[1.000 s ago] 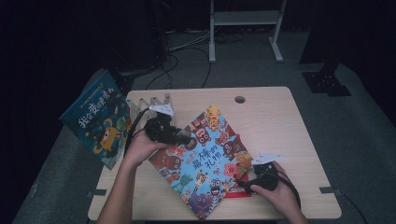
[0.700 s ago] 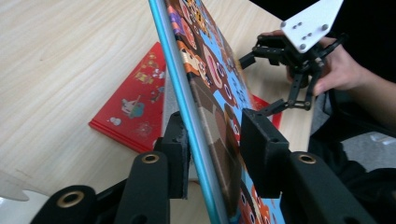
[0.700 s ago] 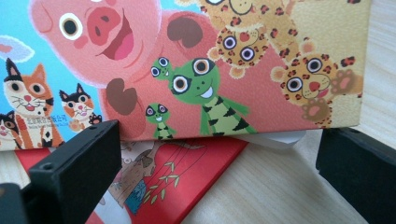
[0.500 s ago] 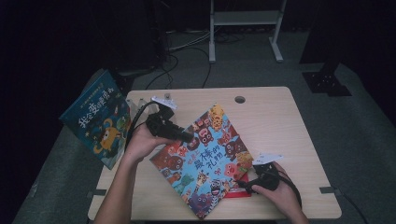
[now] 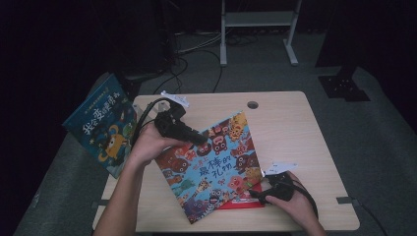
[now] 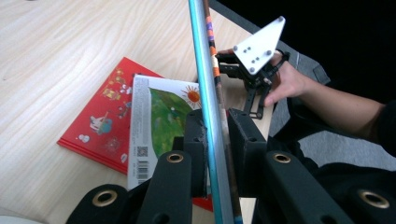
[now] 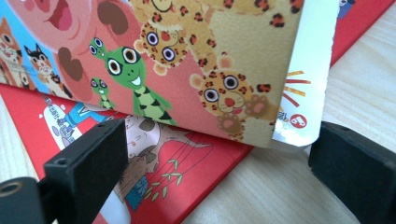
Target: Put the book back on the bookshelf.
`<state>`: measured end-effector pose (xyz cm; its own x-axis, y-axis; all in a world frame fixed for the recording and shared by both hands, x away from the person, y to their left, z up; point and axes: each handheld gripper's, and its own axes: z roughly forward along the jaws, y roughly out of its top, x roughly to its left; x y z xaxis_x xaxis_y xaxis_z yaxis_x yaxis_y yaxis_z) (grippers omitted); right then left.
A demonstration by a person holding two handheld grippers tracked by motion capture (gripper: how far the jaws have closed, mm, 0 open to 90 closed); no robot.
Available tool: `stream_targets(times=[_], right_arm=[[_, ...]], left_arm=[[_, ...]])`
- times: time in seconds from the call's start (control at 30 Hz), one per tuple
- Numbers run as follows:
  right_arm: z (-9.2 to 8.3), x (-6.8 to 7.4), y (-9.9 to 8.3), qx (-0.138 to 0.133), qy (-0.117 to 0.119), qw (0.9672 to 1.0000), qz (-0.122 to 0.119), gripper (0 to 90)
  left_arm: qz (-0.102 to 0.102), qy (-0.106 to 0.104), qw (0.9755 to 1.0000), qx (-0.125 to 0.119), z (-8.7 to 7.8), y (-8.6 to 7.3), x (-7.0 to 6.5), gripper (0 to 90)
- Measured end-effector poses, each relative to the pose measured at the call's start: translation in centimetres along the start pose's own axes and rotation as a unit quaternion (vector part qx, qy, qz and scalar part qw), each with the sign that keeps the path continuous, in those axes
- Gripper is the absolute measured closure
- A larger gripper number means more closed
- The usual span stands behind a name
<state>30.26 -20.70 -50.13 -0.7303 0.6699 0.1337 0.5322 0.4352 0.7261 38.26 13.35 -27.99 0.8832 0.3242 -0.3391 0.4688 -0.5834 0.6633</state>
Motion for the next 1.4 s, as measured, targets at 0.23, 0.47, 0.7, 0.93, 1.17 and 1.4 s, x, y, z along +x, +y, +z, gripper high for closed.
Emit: stream_targets(times=[0.23, 0.47, 0.7, 0.93, 1.17, 1.4], right_arm=[[-0.8, -0.7, -0.2, -0.013, -0.011, 0.9999, 0.000, 13.9], [-1.9, -2.2, -0.5, -0.035, -0.025, 0.9990, 0.011, 14.5], [-3.4, -4.7, -0.1, -0.060, -0.079, 0.9947, 0.029, 15.2], [-3.6, -7.7, -0.5, -0.041, -0.155, 0.9852, 0.061, 15.3], [-3.3, -9.1, -1.3, -0.020, -0.190, 0.9781, 0.084, 15.2], [-3.1, -9.5, -1.4, -0.017, -0.191, 0.9766, 0.097, 13.1]], left_arm=[[0.029, 0.011, 0.9992, 0.025, -0.6, 1.1, -1.7, 80.2], [0.047, 0.030, 0.9979, 0.033, -1.7, 1.9, -2.9, 80.9], [0.049, 0.064, 0.9958, 0.043, -3.2, 2.2, -3.5, 80.8], [0.034, 0.104, 0.9927, 0.050, -4.7, 1.7, -3.0, 80.7], [0.013, 0.119, 0.9919, 0.044, -6.9, 0.6, -2.5, 80.8], [-0.005, 0.137, 0.9900, 0.034, -9.4, -0.7, -2.2, 80.8]])
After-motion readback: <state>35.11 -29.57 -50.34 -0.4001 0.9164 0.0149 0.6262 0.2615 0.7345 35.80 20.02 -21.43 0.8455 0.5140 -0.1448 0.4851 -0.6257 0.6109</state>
